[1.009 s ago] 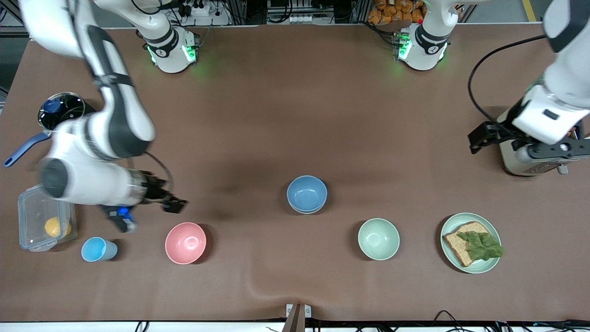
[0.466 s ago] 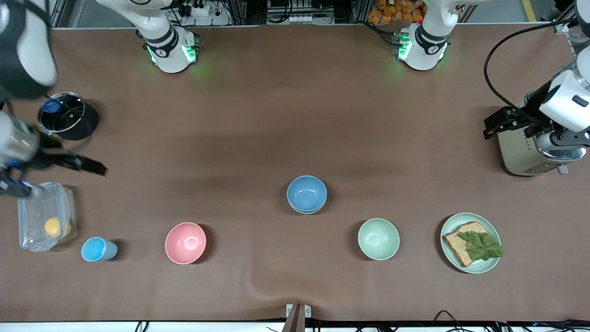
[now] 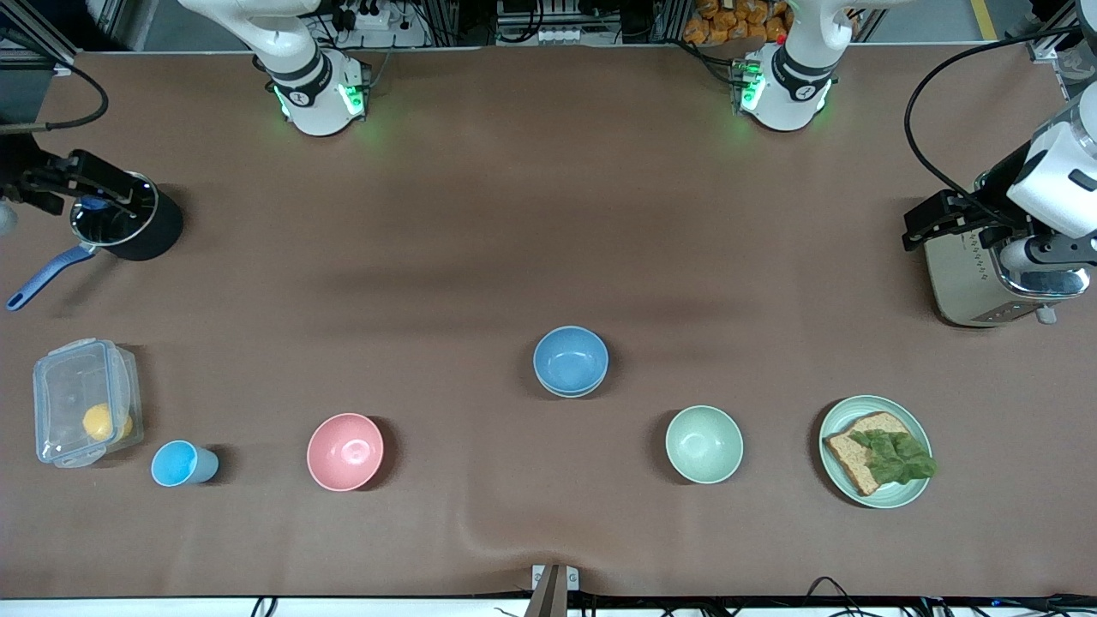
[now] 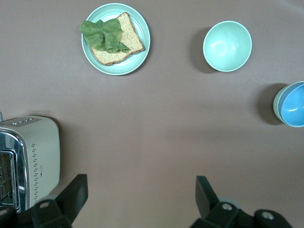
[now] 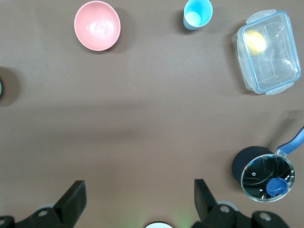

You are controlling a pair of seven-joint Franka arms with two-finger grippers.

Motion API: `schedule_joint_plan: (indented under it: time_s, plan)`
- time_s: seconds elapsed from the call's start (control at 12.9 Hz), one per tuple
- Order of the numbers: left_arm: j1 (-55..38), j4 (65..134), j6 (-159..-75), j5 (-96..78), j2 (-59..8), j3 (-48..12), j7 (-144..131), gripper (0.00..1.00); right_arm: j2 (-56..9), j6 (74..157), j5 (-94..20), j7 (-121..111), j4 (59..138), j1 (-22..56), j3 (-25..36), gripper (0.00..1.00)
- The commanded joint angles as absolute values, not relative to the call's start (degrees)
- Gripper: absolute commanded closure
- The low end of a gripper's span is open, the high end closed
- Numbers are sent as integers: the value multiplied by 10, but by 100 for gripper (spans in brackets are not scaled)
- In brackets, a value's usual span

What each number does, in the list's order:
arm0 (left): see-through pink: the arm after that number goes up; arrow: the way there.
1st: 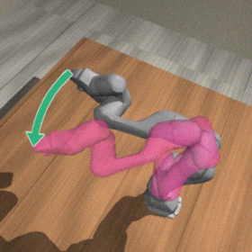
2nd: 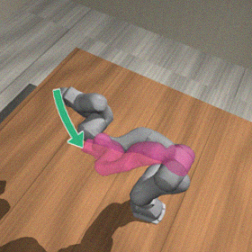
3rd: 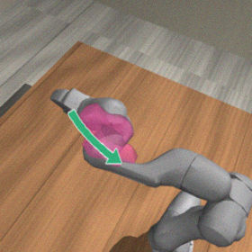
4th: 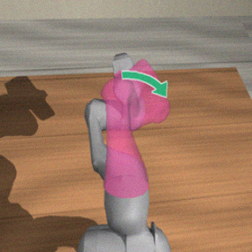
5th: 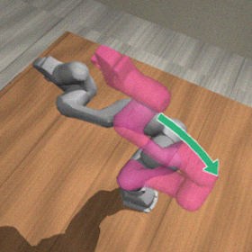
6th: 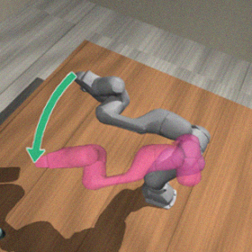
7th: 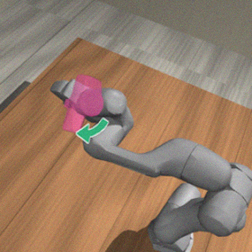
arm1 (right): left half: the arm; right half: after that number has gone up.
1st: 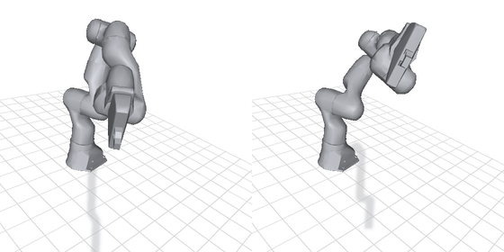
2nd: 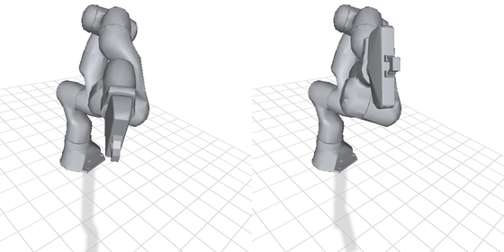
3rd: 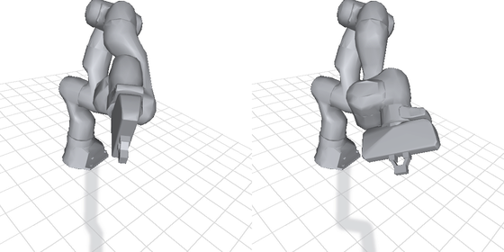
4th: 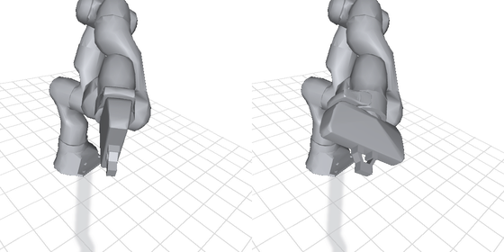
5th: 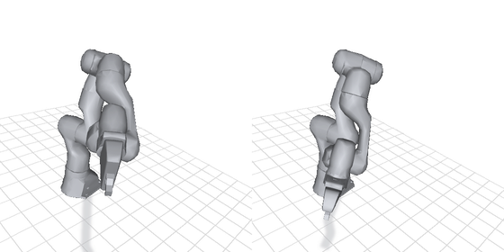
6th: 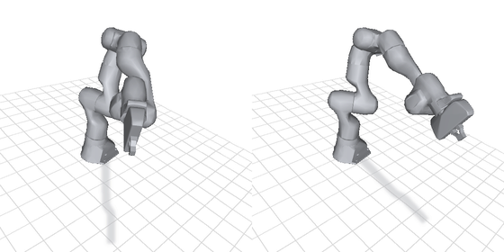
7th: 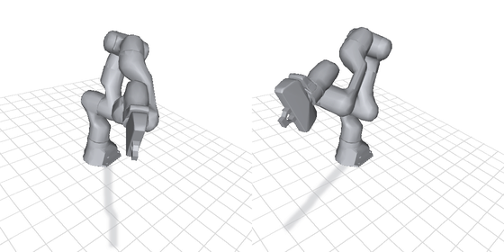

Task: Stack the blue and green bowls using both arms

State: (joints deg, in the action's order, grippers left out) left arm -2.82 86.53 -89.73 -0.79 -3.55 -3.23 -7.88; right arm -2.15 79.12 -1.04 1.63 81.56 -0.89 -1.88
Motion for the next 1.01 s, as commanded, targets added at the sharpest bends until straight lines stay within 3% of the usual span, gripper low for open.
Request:
schedule_joint_plan:
  time_s: [0.0, 0.93]
  plan:
    - [-28, 874, -886, -12, -19, -28, -62, 0, -9, 795, 4, 2, 834, 20, -6, 0]
    - [-28, 869, -872, 6, -14, -28, -62, 0, -5, 801, 19, -11, 843, 24, 2, 0]
